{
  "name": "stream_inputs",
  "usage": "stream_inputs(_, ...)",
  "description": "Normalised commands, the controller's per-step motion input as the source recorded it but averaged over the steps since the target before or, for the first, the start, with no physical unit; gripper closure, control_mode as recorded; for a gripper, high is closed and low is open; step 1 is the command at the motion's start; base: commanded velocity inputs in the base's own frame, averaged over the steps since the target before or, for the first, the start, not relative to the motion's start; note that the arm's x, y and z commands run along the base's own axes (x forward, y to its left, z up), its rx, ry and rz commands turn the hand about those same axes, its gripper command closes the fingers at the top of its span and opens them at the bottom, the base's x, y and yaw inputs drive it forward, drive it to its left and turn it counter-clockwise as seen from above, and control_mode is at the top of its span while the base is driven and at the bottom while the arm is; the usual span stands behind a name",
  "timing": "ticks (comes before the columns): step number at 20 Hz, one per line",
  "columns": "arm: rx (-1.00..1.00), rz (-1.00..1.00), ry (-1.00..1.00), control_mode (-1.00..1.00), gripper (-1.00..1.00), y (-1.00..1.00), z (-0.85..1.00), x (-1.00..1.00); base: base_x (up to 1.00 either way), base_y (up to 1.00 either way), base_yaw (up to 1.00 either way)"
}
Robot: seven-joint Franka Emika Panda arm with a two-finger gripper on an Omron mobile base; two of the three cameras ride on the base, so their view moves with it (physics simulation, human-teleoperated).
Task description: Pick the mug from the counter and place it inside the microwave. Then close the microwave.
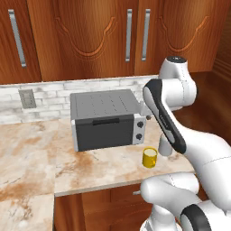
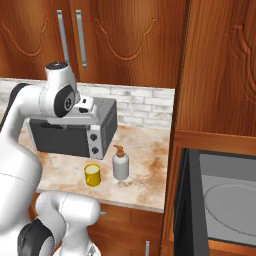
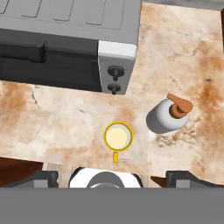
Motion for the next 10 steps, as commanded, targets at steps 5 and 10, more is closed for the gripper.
stream_inputs(5, -0.06, 0.00, 0.00, -1.00, -1.00, 0.00, -0.49, -0.23, 0.00, 0.00, 0.00)
stream_inputs(10, 0.00, 0.00, 0.00, -1.00, -1.00, 0.00, -0.60, -0.06, 0.00, 0.00, 0.00)
